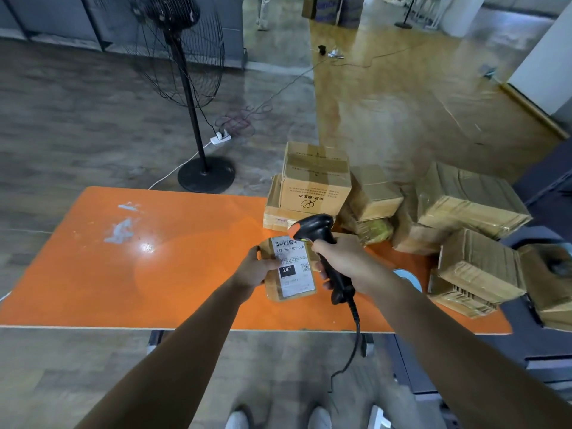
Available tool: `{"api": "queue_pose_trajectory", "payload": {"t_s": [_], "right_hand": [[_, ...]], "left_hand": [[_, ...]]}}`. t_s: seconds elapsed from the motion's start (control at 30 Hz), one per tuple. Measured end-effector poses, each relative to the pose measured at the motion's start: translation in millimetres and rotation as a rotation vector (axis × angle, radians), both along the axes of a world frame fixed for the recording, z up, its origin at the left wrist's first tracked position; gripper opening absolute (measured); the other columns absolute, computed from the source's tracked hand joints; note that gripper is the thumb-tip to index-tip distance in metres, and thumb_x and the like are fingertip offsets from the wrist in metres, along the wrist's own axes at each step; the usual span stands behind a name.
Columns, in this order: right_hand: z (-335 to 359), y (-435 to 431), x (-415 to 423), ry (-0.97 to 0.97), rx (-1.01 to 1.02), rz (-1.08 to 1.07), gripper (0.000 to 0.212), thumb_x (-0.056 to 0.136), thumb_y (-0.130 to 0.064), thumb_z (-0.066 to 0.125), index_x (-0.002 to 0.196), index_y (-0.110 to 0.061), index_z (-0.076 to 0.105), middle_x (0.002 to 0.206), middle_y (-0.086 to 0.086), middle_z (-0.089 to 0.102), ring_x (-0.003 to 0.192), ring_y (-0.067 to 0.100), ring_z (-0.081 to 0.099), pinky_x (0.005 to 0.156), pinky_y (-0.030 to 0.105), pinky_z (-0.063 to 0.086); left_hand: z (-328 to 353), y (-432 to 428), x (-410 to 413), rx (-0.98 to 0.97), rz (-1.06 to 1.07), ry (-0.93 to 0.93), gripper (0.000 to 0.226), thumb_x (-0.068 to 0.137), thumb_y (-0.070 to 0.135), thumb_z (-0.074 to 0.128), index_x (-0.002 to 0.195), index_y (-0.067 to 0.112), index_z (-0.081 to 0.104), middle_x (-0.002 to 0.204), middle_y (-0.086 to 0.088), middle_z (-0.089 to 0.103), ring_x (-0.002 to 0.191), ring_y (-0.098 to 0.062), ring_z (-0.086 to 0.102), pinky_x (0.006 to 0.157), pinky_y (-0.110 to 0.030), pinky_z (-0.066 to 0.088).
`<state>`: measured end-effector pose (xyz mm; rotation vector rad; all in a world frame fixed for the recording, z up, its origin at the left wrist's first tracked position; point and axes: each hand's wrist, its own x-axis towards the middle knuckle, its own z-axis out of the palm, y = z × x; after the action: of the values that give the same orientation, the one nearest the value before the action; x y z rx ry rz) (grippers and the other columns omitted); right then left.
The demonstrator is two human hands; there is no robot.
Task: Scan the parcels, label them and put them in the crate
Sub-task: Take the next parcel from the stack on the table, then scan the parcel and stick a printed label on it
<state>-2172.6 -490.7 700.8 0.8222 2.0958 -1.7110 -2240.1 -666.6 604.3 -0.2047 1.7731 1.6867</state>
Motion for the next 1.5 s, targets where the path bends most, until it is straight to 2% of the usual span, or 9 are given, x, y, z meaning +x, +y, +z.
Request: {"api": "queue_pose_trajectory", "payload": {"t_s": [0.3,0.47,0.53,0.63,0.83,1.0,1.13,1.3,1.5], "right_hand": [[-43,4,4,0.039,-0.009,-0.103,0.010,0.089,-0.013,0.055,0.082,-0.007,0.053,0.067,0.008,0.048,0.048,0.018,0.051,0.047,0.030,0.048],[-64,11,9,0.025,0.023,-0.163,0.007,0.089,-0.015,0.055,0.085,-0.008,0.054,0.070,0.008,0.047,0.052,0.019,0.052,0.047,0.029,0.049],[-70,15,11,0.003,0.026,-0.188,0.012,0.091,-0.017,0.055,0.095,-0.006,0.055,0.073,0.009,0.049,0.056,0.020,0.052,0.047,0.028,0.049],[-76,23,15,0.012,0.044,-0.237,0.018,0.092,-0.019,0.055,0.103,-0.004,0.054,0.075,0.009,0.049,0.057,0.020,0.052,0.047,0.029,0.049],[-81,53,29,0.020,0.116,-0.321,0.007,0.091,-0.015,0.052,0.092,-0.008,0.051,0.072,0.007,0.050,0.063,0.023,0.054,0.055,0.033,0.050],[-93,85,38,-0.051,0.166,-0.372,0.019,0.091,-0.016,0.053,0.106,-0.004,0.053,0.088,0.013,0.058,0.083,0.032,0.062,0.067,0.037,0.044],[-111,106,36,-0.096,0.172,-0.378,0.015,0.093,-0.021,0.053,0.086,-0.009,0.050,0.079,0.012,0.054,0.070,0.025,0.052,0.061,0.032,0.040],[-134,117,26,-0.185,0.314,-0.268,0.039,0.098,-0.037,0.051,0.070,-0.014,0.038,0.060,0.002,0.043,0.049,0.015,0.042,0.042,0.025,0.028],[-151,122,22,-0.265,0.337,-0.184,0.032,0.100,-0.042,0.047,0.106,-0.012,0.039,0.077,0.007,0.049,0.063,0.019,0.049,0.050,0.028,0.035]], "left_hand": [[-29,-6,5,-0.056,0.051,-0.065,0.037,0.092,0.011,0.061,0.125,0.018,0.046,0.110,-0.004,0.065,0.082,-0.012,0.063,0.059,-0.026,0.048],[-37,1,1,-0.250,0.047,0.005,0.050,0.095,0.012,0.052,0.143,0.010,0.037,0.126,-0.012,0.057,0.107,-0.029,0.059,0.090,-0.042,0.050],[-34,3,2,-0.361,0.006,0.066,0.059,0.093,0.013,0.049,0.148,0.012,0.029,0.131,-0.014,0.054,0.111,-0.032,0.057,0.088,-0.041,0.050],[-26,9,7,-0.447,-0.040,0.195,0.053,0.087,0.013,0.050,0.139,0.014,0.038,0.121,-0.012,0.054,0.102,-0.029,0.057,0.084,-0.040,0.052],[-11,38,15,-0.659,-0.189,0.533,0.071,0.089,0.025,0.058,0.150,0.015,0.023,0.148,-0.011,0.028,0.137,-0.032,0.025,0.109,-0.045,0.032],[3,83,28,-0.669,-0.355,0.770,0.070,0.089,0.024,0.057,0.150,0.013,0.023,0.146,-0.013,0.029,0.137,-0.030,0.023,0.110,-0.043,0.031],[-1,114,37,-0.669,-0.436,0.825,0.071,0.089,0.027,0.058,0.150,0.016,0.023,0.145,-0.011,0.031,0.135,-0.031,0.029,0.109,-0.046,0.035],[-14,138,40,-0.706,-0.552,0.842,0.075,0.090,0.033,0.058,0.152,0.023,0.018,0.150,-0.006,0.025,0.139,-0.030,0.024,0.111,-0.048,0.031],[-21,156,42,-0.790,-0.690,0.933,0.077,0.091,0.036,0.058,0.152,0.021,0.013,0.151,-0.007,0.023,0.142,-0.028,0.018,0.110,-0.047,0.029]]}}
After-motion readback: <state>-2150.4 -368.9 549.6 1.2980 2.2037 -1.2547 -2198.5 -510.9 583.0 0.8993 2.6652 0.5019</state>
